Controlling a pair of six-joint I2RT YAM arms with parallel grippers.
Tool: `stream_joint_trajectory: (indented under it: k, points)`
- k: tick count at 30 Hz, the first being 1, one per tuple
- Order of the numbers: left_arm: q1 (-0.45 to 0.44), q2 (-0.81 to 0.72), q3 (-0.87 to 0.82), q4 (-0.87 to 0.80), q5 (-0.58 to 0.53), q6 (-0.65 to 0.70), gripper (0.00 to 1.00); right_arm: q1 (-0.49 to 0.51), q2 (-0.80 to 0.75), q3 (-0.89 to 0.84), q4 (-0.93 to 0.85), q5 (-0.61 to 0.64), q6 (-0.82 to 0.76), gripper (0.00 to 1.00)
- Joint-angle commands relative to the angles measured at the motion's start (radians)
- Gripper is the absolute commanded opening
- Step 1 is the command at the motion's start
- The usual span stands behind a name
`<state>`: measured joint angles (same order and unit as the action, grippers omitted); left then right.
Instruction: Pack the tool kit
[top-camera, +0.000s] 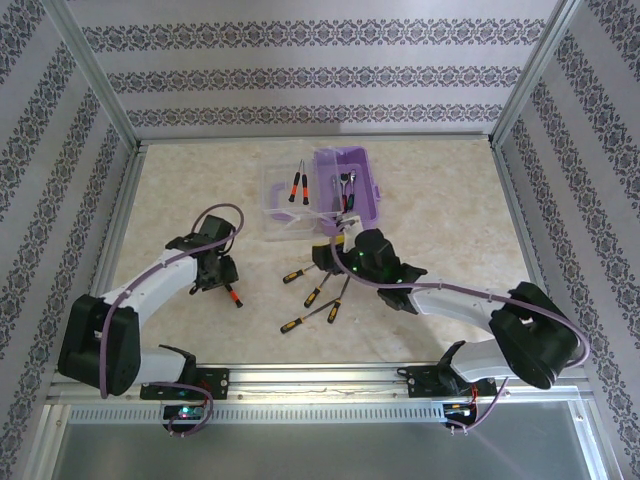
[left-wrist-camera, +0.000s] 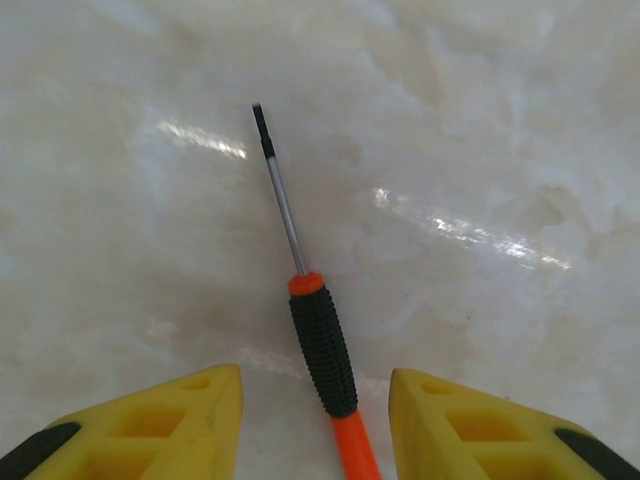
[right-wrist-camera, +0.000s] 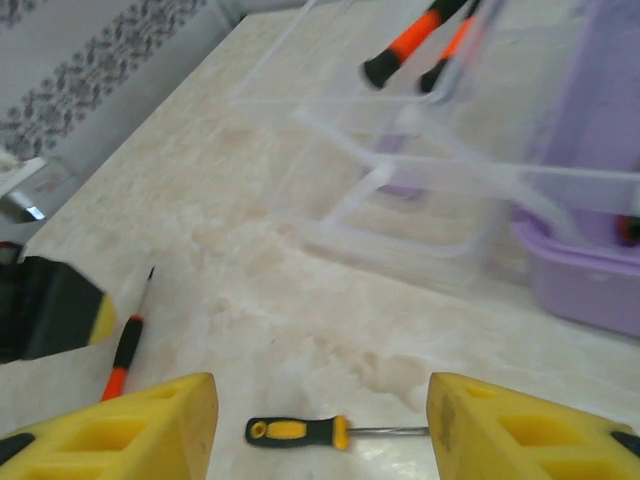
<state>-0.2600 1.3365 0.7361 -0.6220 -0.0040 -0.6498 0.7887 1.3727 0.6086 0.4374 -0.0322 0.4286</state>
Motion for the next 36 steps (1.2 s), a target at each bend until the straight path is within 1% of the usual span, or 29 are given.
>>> stream_joint_trajectory:
  k: [1,3,6,9,14,16,17,22,30,33,36]
  points:
    - [0.001,0.02,-0.04,0.115,0.029,-0.062,0.42,0.042,0.03,0.042,-0.009,-0.004,-0.084,0.61]
    - [0.002,0.035,-0.064,0.137,0.049,-0.066,0.42,0.046,0.039,0.045,-0.011,0.004,-0.088,0.64]
    - [0.001,0.051,-0.098,0.148,0.056,-0.07,0.41,0.046,0.039,0.045,-0.012,0.013,-0.091,0.64]
    - [0.002,0.048,-0.134,0.179,0.043,-0.073,0.33,0.046,0.043,0.046,-0.012,0.018,-0.083,0.64]
    - [0.001,0.046,-0.132,0.175,0.026,-0.052,0.21,0.046,0.048,0.045,-0.002,-0.004,-0.084,0.65]
    - [0.001,0.044,-0.126,0.167,0.015,-0.038,0.14,0.046,0.043,0.042,0.001,0.002,-0.083,0.65]
    - [0.002,0.044,-0.126,0.164,0.012,-0.033,0.13,0.046,0.042,0.04,0.0,0.004,-0.084,0.65]
    - [0.002,0.023,-0.121,0.153,0.004,-0.007,0.09,0.046,0.03,0.036,-0.002,0.02,-0.087,0.65]
    - [-0.002,-0.029,-0.056,0.086,-0.02,0.032,0.09,0.045,0.029,0.034,-0.002,0.015,-0.089,0.66]
    - [-0.01,-0.064,0.031,0.031,-0.047,0.067,0.09,0.042,0.025,0.025,0.006,0.036,-0.081,0.7]
    - [-0.018,-0.056,0.188,-0.036,-0.063,0.118,0.09,0.024,0.009,0.009,0.005,0.092,-0.058,0.73]
